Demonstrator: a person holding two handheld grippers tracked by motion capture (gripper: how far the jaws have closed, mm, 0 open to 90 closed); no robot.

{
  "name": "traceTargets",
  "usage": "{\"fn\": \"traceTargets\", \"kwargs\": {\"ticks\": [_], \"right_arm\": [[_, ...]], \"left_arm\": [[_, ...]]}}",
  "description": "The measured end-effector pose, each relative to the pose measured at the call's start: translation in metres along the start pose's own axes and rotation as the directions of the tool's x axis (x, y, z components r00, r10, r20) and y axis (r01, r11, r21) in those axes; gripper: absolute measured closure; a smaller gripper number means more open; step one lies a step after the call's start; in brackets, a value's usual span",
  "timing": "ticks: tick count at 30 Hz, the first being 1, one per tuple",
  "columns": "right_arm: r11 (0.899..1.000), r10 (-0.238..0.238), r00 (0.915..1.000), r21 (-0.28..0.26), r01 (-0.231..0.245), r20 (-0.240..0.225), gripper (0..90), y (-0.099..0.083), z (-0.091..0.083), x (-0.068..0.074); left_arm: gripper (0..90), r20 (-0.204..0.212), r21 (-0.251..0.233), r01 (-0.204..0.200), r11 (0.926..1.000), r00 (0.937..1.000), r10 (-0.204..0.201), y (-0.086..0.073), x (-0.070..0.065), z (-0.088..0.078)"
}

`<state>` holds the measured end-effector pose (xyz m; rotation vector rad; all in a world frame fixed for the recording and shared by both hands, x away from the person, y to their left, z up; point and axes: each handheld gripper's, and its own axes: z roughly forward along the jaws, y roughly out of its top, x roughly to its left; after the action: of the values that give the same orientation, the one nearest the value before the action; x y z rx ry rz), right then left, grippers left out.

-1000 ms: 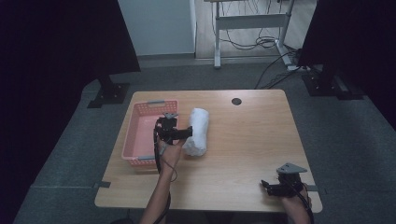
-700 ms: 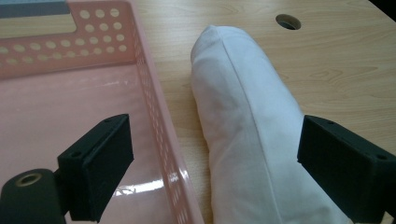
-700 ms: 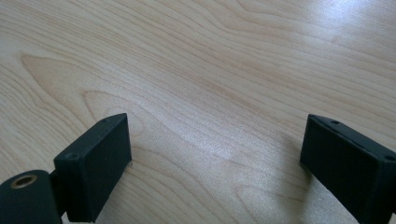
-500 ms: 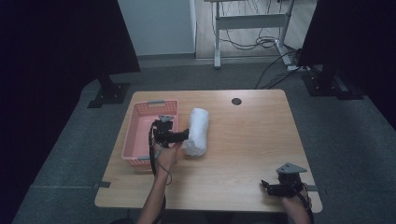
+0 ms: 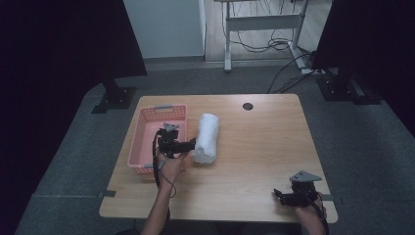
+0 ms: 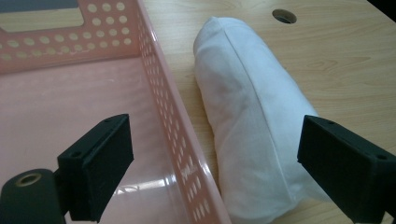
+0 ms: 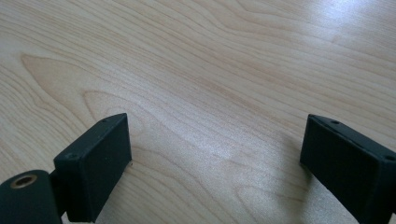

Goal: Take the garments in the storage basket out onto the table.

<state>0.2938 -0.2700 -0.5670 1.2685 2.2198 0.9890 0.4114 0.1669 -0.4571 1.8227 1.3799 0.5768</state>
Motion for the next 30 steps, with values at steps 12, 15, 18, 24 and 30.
{"fn": "traceTargets", "kwargs": {"ticks": [12,15,18,24,30], "right_arm": [[1.0,0.0,1.0,0.0,0.0,0.0,8.2,0.0,0.0,0.0],[1.0,0.0,1.0,0.0,0.0,0.0,8.2,0.0,0.0,0.0],[1.0,0.0,1.0,0.0,0.0,0.0,8.2,0.0,0.0,0.0],[1.0,0.0,1.0,0.0,0.0,0.0,8.2,0.0,0.0,0.0],[1.0,0.0,1.0,0.0,0.0,0.0,8.2,0.0,0.0,0.0]], "left_arm": [[9.9,-0.012,0.001,-0.003,1.0,0.9999,0.003,-0.005,0.009,-0.01],[9.9,-0.016,-0.003,-0.005,1.0,0.9999,0.005,-0.006,0.011,-0.013],[9.9,-0.021,-0.001,-0.01,1.0,0.9997,0.01,-0.008,0.013,-0.016],[9.9,-0.025,0.001,-0.011,0.9999,0.9996,0.011,-0.011,0.018,-0.022],[9.9,-0.027,0.003,-0.012,0.9999,0.9996,0.012,-0.014,0.021,-0.027]]}}
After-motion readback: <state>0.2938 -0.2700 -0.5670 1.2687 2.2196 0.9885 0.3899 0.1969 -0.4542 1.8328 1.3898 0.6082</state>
